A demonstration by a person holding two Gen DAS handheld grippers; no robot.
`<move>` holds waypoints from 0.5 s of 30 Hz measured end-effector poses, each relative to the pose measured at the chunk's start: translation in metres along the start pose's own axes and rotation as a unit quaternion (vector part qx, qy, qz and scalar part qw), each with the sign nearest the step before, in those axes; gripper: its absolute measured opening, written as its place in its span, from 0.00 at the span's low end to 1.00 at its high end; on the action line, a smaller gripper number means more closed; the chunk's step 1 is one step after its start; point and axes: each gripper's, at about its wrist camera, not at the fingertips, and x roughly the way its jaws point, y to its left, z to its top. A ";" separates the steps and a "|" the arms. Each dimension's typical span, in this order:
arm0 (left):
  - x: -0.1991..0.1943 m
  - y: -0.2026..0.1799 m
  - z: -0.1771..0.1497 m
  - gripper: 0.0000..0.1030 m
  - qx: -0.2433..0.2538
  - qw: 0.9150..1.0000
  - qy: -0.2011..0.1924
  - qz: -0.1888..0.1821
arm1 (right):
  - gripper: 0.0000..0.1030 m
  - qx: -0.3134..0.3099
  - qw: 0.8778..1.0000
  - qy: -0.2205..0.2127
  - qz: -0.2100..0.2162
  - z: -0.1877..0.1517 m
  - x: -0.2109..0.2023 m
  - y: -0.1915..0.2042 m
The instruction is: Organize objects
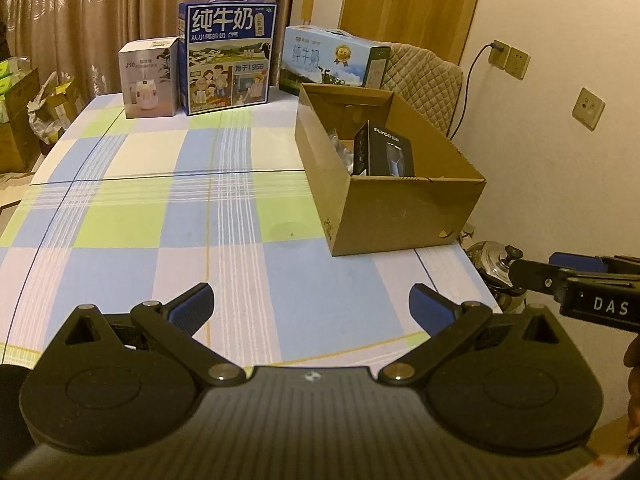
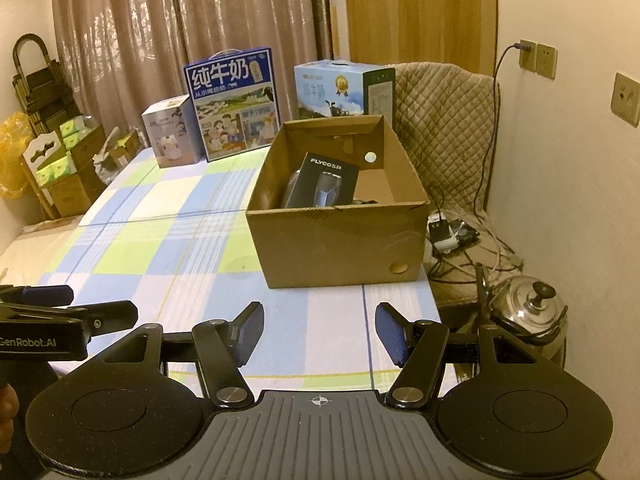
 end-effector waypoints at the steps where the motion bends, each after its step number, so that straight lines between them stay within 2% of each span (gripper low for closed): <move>1: 0.000 0.000 0.000 0.99 -0.001 1.000 0.000 0.000 | 0.57 0.001 1.000 0.001 0.001 -0.001 0.000 0.001; 15: -0.002 -0.002 -0.002 0.99 -0.002 1.000 -0.003 -0.002 | 0.57 0.001 1.000 0.004 0.007 -0.004 0.001 0.009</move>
